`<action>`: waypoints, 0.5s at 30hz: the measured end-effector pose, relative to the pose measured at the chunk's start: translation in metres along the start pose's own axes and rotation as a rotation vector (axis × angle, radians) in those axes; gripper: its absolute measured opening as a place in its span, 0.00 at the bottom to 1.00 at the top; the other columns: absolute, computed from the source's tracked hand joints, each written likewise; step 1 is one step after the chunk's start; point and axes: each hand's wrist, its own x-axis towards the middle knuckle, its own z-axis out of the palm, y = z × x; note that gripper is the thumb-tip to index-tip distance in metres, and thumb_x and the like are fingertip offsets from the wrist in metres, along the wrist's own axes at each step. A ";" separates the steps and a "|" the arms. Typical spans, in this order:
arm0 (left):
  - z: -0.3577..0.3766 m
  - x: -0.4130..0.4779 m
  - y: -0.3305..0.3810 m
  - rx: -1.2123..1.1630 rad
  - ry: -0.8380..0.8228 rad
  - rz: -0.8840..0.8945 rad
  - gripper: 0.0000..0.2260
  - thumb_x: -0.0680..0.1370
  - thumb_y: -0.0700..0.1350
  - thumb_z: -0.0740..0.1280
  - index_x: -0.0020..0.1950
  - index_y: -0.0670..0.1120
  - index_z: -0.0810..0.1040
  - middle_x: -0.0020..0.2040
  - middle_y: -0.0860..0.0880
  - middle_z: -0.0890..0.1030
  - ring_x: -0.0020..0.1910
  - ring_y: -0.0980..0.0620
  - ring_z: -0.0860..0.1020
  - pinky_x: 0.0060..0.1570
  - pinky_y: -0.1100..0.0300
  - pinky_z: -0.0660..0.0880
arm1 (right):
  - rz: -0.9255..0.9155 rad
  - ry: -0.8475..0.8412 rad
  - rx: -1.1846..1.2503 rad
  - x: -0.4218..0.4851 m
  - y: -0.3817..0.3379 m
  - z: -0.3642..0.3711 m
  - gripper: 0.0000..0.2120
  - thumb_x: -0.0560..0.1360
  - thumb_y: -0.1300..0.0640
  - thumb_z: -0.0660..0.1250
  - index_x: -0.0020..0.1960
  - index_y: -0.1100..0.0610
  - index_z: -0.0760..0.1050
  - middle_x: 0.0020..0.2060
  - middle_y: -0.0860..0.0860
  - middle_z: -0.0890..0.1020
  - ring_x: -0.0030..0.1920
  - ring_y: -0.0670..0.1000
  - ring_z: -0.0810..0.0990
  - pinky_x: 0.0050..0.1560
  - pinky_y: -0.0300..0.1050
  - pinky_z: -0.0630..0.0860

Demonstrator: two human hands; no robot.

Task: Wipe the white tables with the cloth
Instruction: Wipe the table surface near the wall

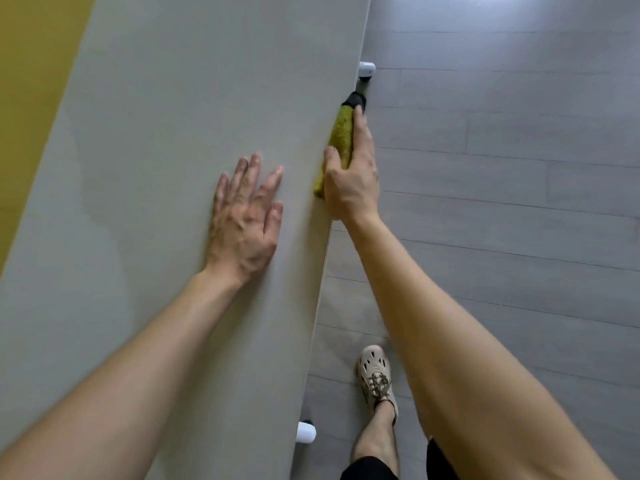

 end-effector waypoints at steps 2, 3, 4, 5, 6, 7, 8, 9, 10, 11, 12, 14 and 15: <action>-0.005 -0.047 0.002 0.012 -0.013 0.004 0.26 0.87 0.54 0.56 0.86 0.51 0.65 0.88 0.44 0.59 0.88 0.45 0.56 0.84 0.37 0.54 | -0.032 0.027 0.031 -0.082 0.012 0.002 0.36 0.82 0.59 0.65 0.88 0.54 0.57 0.87 0.50 0.61 0.85 0.46 0.59 0.78 0.27 0.53; -0.007 -0.071 0.004 0.022 -0.019 0.005 0.26 0.87 0.53 0.57 0.86 0.50 0.65 0.88 0.44 0.58 0.88 0.44 0.56 0.84 0.35 0.55 | -0.040 0.008 0.041 -0.131 0.021 0.000 0.37 0.82 0.61 0.65 0.88 0.55 0.57 0.87 0.50 0.60 0.86 0.45 0.58 0.80 0.30 0.53; -0.009 -0.094 0.007 0.033 -0.026 0.011 0.26 0.88 0.53 0.57 0.87 0.49 0.64 0.88 0.44 0.58 0.88 0.44 0.55 0.84 0.34 0.55 | -0.048 -0.030 0.042 -0.179 0.028 -0.005 0.37 0.82 0.63 0.66 0.88 0.55 0.57 0.87 0.49 0.59 0.86 0.44 0.57 0.82 0.34 0.54; -0.010 -0.115 0.011 0.044 -0.035 0.019 0.27 0.88 0.53 0.57 0.87 0.49 0.63 0.89 0.44 0.57 0.88 0.43 0.55 0.83 0.33 0.55 | -0.043 -0.074 0.047 -0.221 0.032 -0.011 0.37 0.82 0.62 0.67 0.88 0.54 0.56 0.88 0.48 0.58 0.86 0.43 0.56 0.83 0.36 0.55; -0.011 -0.133 0.014 0.052 -0.044 0.027 0.27 0.87 0.53 0.56 0.87 0.48 0.62 0.89 0.45 0.56 0.88 0.43 0.54 0.83 0.32 0.55 | -0.032 -0.114 0.048 -0.251 0.034 -0.017 0.37 0.83 0.61 0.67 0.88 0.53 0.56 0.88 0.46 0.57 0.86 0.42 0.56 0.83 0.37 0.56; -0.011 -0.144 0.017 0.064 -0.048 0.033 0.28 0.87 0.53 0.56 0.88 0.48 0.61 0.89 0.45 0.55 0.88 0.42 0.54 0.83 0.31 0.55 | -0.034 -0.135 0.039 -0.264 0.035 -0.021 0.37 0.83 0.60 0.67 0.88 0.53 0.56 0.88 0.46 0.57 0.86 0.41 0.56 0.82 0.35 0.57; -0.010 -0.149 0.018 0.078 -0.044 0.033 0.28 0.87 0.53 0.55 0.88 0.49 0.61 0.89 0.45 0.55 0.88 0.42 0.54 0.83 0.31 0.55 | -0.042 -0.145 0.028 -0.257 0.035 -0.021 0.37 0.82 0.60 0.67 0.88 0.53 0.56 0.88 0.47 0.57 0.86 0.41 0.55 0.81 0.33 0.56; -0.009 -0.150 0.017 0.089 -0.036 0.030 0.29 0.86 0.54 0.56 0.87 0.49 0.61 0.89 0.45 0.55 0.88 0.42 0.54 0.82 0.31 0.56 | -0.049 -0.138 0.022 -0.236 0.033 -0.018 0.37 0.82 0.59 0.66 0.88 0.54 0.56 0.87 0.48 0.58 0.85 0.40 0.55 0.80 0.30 0.54; -0.008 -0.148 0.018 0.093 -0.030 0.026 0.29 0.86 0.55 0.56 0.87 0.49 0.62 0.89 0.45 0.56 0.88 0.42 0.55 0.82 0.31 0.56 | -0.037 -0.117 0.035 -0.206 0.028 -0.015 0.37 0.82 0.58 0.65 0.88 0.54 0.56 0.87 0.48 0.58 0.85 0.39 0.56 0.78 0.27 0.53; -0.007 -0.147 0.019 0.093 -0.027 0.020 0.29 0.86 0.55 0.56 0.87 0.50 0.62 0.89 0.45 0.56 0.88 0.43 0.55 0.82 0.31 0.56 | -0.031 -0.085 0.043 -0.168 0.024 -0.009 0.37 0.82 0.56 0.64 0.88 0.54 0.56 0.87 0.49 0.59 0.84 0.39 0.57 0.75 0.23 0.51; -0.007 -0.147 0.020 0.090 -0.027 0.015 0.29 0.86 0.55 0.56 0.87 0.50 0.62 0.89 0.45 0.56 0.88 0.43 0.55 0.82 0.31 0.56 | -0.028 -0.044 0.046 -0.127 0.018 -0.006 0.37 0.81 0.55 0.64 0.88 0.53 0.57 0.87 0.49 0.59 0.84 0.41 0.58 0.73 0.21 0.51; -0.006 -0.148 0.020 0.087 -0.021 0.018 0.29 0.86 0.55 0.56 0.87 0.50 0.62 0.89 0.46 0.56 0.88 0.44 0.54 0.82 0.32 0.56 | -0.030 0.016 0.037 -0.053 0.012 -0.004 0.37 0.81 0.54 0.64 0.88 0.50 0.57 0.87 0.49 0.61 0.84 0.46 0.60 0.76 0.28 0.56; -0.005 -0.148 0.019 0.092 -0.016 0.023 0.29 0.86 0.55 0.56 0.87 0.50 0.62 0.89 0.45 0.56 0.88 0.44 0.54 0.82 0.32 0.56 | -0.029 0.017 0.032 -0.032 0.012 -0.004 0.36 0.83 0.55 0.64 0.88 0.49 0.56 0.87 0.49 0.60 0.85 0.48 0.60 0.76 0.34 0.59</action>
